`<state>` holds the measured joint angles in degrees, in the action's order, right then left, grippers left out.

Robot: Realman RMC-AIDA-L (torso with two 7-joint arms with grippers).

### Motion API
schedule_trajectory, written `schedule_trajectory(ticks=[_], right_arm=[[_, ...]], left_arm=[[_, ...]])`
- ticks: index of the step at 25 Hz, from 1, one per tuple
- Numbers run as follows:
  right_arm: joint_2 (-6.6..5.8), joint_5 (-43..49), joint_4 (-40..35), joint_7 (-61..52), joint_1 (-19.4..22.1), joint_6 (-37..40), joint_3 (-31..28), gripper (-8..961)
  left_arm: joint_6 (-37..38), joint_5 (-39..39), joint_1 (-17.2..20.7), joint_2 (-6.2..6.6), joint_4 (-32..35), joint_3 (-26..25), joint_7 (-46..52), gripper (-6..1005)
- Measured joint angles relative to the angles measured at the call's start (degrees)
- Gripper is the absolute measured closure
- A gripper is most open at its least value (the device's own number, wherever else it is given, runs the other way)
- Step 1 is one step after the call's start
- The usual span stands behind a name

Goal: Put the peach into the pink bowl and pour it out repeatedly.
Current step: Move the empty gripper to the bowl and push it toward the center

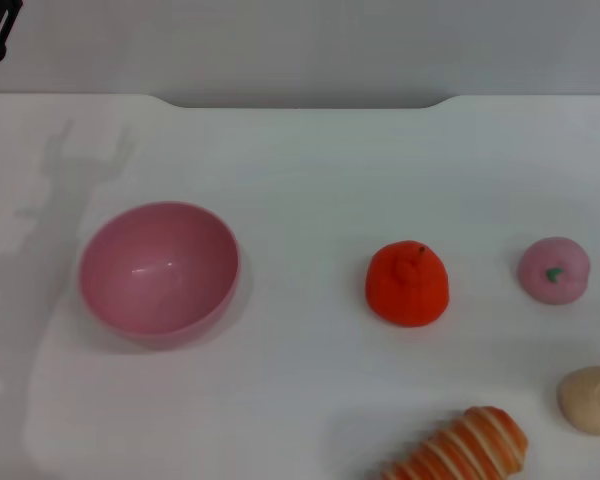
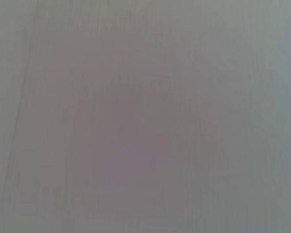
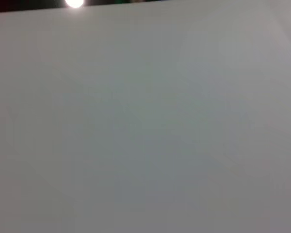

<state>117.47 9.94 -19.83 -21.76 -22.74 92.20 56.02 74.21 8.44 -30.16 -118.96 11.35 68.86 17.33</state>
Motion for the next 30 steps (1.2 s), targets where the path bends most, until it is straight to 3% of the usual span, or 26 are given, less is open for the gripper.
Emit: schedule_trajectory(ticks=[4,7,15,22,30], right_arm=[[-0.21,-4.09,1.97,0.7,-0.22,-0.27,-0.17,297],[0.37,-5.86,1.95,1.09,0.09,-0.52,-1.66,297],[0.89,-6.19,3.77,-1.65,-0.76,-2.14,-5.8,298],[0.93,-6.34,4.75,-9.49,-1.73,-6.56,-6.07,297],[0.91,-6.34,4.94,-9.36,-2.18,-7.91,-6.86,297]], left_arm=[[0.56,-0.17,0.58,0.12,-0.14,0.2,0.57,181],[0.53,-0.31,0.67,0.23,-0.46,0.22,0.22,181],[0.43,-0.23,1.44,0.6,-0.31,0.16,0.89,182],[0.88,-0.04,1.91,0.89,1.03,0.24,4.8,182],[2.34,-0.41,2.92,0.55,0.99,-0.18,5.95,183]])
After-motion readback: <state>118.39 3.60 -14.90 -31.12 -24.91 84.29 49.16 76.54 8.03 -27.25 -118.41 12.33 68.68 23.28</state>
